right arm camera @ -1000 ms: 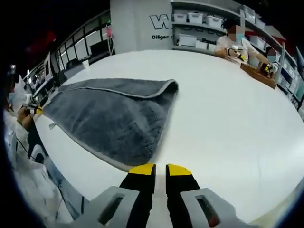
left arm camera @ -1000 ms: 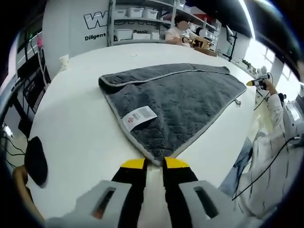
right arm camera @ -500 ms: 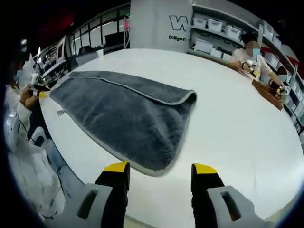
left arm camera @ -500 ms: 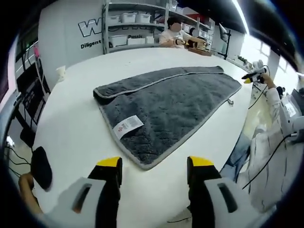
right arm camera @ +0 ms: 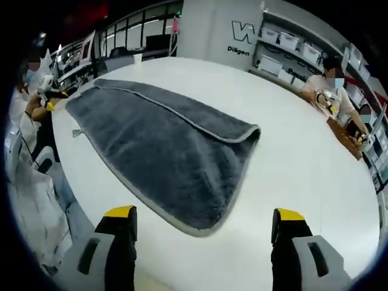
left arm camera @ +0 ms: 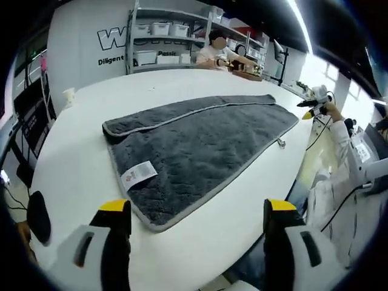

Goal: Open the folded towel by lifting each exposed corner and separating the folded layers until the towel lies flat within the target outline without major curled edges

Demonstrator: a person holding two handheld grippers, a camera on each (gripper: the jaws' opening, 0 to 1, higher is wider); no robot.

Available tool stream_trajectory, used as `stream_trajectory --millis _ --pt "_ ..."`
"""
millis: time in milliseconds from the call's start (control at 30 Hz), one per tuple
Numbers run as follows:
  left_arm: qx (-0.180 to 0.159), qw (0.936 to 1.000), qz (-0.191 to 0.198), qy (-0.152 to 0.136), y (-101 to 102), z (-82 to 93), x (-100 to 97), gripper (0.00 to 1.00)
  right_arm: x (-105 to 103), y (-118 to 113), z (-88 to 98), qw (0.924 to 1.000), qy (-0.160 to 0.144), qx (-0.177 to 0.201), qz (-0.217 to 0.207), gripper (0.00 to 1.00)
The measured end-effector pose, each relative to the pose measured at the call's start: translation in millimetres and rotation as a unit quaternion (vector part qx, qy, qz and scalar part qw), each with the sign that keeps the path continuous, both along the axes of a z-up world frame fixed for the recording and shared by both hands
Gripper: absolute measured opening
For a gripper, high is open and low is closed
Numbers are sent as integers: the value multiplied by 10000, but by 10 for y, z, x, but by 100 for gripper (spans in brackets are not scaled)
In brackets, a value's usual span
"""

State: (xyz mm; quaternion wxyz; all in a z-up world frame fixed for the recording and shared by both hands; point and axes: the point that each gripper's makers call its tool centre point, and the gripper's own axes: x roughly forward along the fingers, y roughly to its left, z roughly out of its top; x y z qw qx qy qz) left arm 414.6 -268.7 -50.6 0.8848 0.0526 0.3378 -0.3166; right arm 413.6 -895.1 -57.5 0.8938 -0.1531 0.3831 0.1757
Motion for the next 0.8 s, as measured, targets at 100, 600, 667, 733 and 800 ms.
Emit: stream_trajectory --millis 100,600,667,733,800 --pt "-37 10000 -26 -56 -56 34 8 95 51 8 20 9999 -19 -105 74 99" --pt "-15 9999 -74 -114 -247 17 -27 99 501 21 249 9917 -412 -1062 592 90" --pt "79 9998 -121 -134 -280 12 -52 99 601 50 273 9856 -609 -1324 854 84" --pt "127 9997 -161 -147 -319 16 -71 99 672 64 277 9831 -728 -1387 944 74" --pt "138 9996 -213 -147 -355 23 -90 99 717 62 271 9827 -738 -1393 974 71"
